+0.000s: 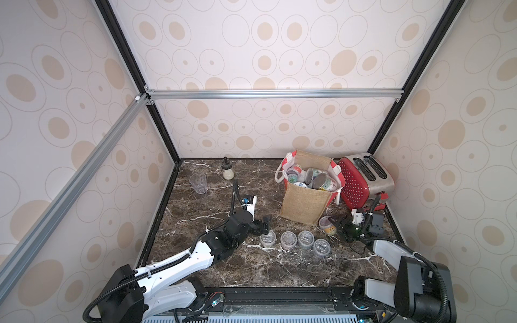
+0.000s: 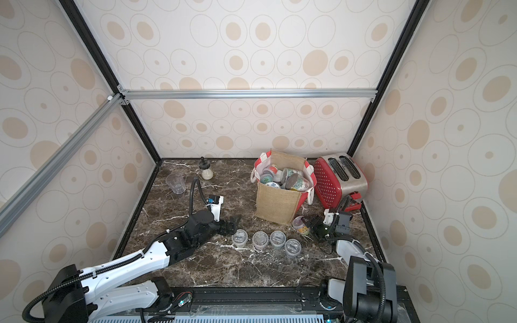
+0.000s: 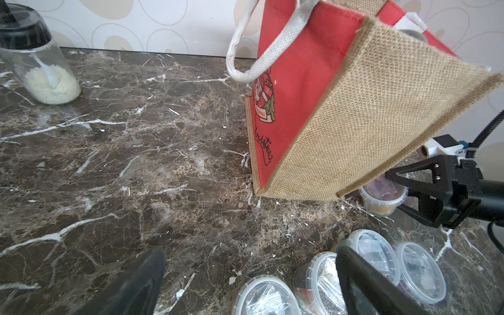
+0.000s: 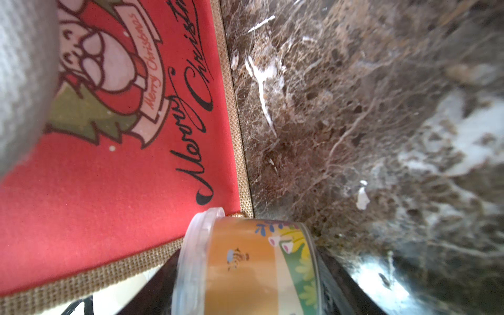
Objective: Take out the seed jars from the canvas bag
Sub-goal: Place the seed jar at the center of the board, then pick up the seed jar from the canvas bag.
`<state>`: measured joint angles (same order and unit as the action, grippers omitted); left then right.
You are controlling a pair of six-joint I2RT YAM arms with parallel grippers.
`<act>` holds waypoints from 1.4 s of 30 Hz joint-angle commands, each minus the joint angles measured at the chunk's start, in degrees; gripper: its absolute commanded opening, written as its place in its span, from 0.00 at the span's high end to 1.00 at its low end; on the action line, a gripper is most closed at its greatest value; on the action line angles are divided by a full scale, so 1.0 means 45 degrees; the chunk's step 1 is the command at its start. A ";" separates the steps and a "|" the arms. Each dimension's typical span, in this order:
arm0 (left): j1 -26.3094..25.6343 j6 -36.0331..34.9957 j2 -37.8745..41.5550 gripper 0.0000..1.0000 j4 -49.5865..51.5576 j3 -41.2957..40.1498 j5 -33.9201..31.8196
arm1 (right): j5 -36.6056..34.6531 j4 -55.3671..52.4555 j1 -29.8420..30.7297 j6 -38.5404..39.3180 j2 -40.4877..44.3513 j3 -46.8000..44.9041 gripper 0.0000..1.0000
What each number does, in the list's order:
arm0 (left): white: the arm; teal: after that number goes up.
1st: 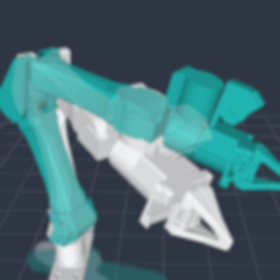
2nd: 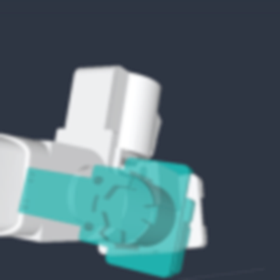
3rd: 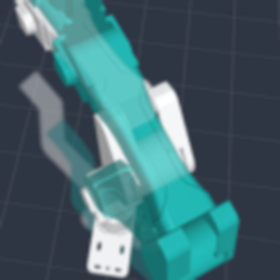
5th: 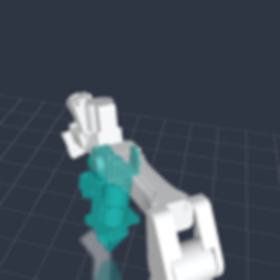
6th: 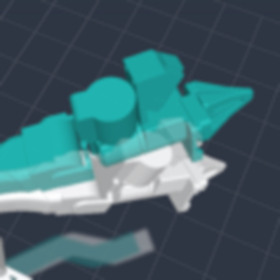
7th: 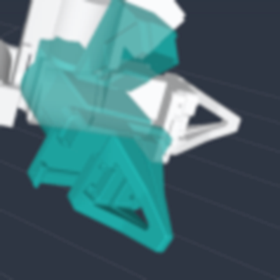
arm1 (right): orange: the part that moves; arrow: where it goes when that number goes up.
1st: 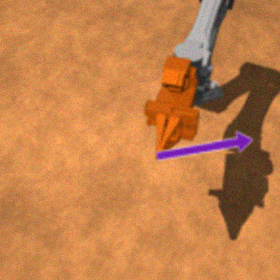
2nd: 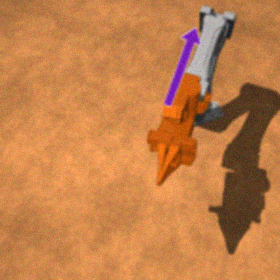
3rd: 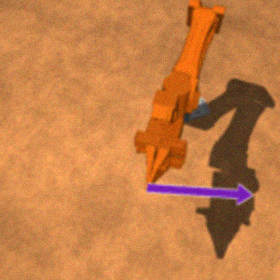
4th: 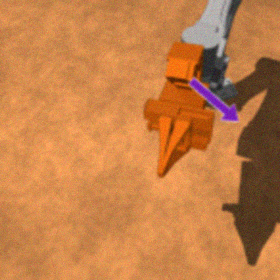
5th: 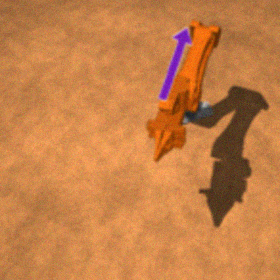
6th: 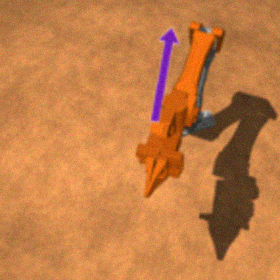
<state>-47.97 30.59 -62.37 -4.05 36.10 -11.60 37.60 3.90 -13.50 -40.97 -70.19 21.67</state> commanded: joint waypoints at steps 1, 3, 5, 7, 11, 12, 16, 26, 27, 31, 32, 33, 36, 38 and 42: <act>0.0107 -0.0118 -0.0034 0.02 0.0119 0.0634 0.0018 | -0.0435 -0.0680 -0.0216 0.0095 0.0037 -0.0497 0.23; 0.0105 -0.0110 -0.0007 0.02 0.0120 0.0667 0.0037 | -0.0445 -0.0794 -0.0334 0.0119 0.0159 -0.0568 0.20; 0.0096 -0.0097 -0.0007 0.02 0.0129 0.0658 0.0035 | -0.0495 -0.1035 -0.0473 0.0197 0.0340 -0.0615 0.18; 0.0092 -0.0098 0.0002 0.02 0.0183 0.0675 0.0037 | -0.0527 -0.1266 -0.0625 0.0240 0.0557 -0.0684 0.16; 0.0092 -0.0098 0.0017 0.02 0.0210 0.0700 0.0038 | -0.0784 -0.1940 -0.0789 0.0265 0.0957 -0.0652 0.14; 0.0097 -0.0098 0.0030 0.02 0.0216 0.0723 0.0041 | -0.0836 -0.2198 -0.0818 0.0328 0.1056 -0.0598 0.12; 0.0093 -0.0102 0.0071 0.02 0.0276 0.0731 0.0034 | -0.0971 -0.3281 -0.0966 0.0554 0.1789 -0.0411 0.06; 0.0092 -0.0517 -0.0058 0.02 0.0418 0.1967 0.0122 | -0.1334 -0.7972 -0.0830 0.1738 0.4996 0.3204 0.09; 0.0095 -0.0555 -0.0144 0.02 0.0348 0.2149 0.0198 | -0.1307 -0.8190 -0.0699 0.1772 0.5075 0.3715 0.09; 0.0094 -0.0833 -0.0839 0.02 0.0061 0.3072 0.0503 | -0.1913 -0.8912 0.0845 0.2066 0.4684 0.6554 0.12; 0.0093 -0.0940 -0.1040 0.02 0.0025 0.3289 0.0526 | -0.2184 -0.9058 0.1297 0.2154 0.4408 0.7245 0.12; 0.0092 -0.1056 -0.1313 0.02 0.0003 0.3561 0.0537 | -0.2459 -0.9257 0.1884 0.2282 0.3961 0.8117 0.13; 0.0122 -0.1378 -0.2170 0.02 0.0181 0.4548 0.0541 | -0.3321 -0.9942 0.3481 0.2902 0.2356 1.0609 0.13; 0.0168 -0.1553 -0.2781 0.02 0.0372 0.5241 0.0597 | -0.3745 -1.0439 0.4159 0.3387 0.1083 1.2066 0.13; 0.0347 -0.1705 -0.3997 0.02 0.0802 0.6633 0.0895 | -0.4441 -1.2050 0.4788 0.4699 -0.1765 1.5053 0.14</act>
<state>-47.48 25.19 -78.43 -2.02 61.23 -8.75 22.15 -42.13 6.72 -25.39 -72.51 84.49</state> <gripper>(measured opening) 0.984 0.864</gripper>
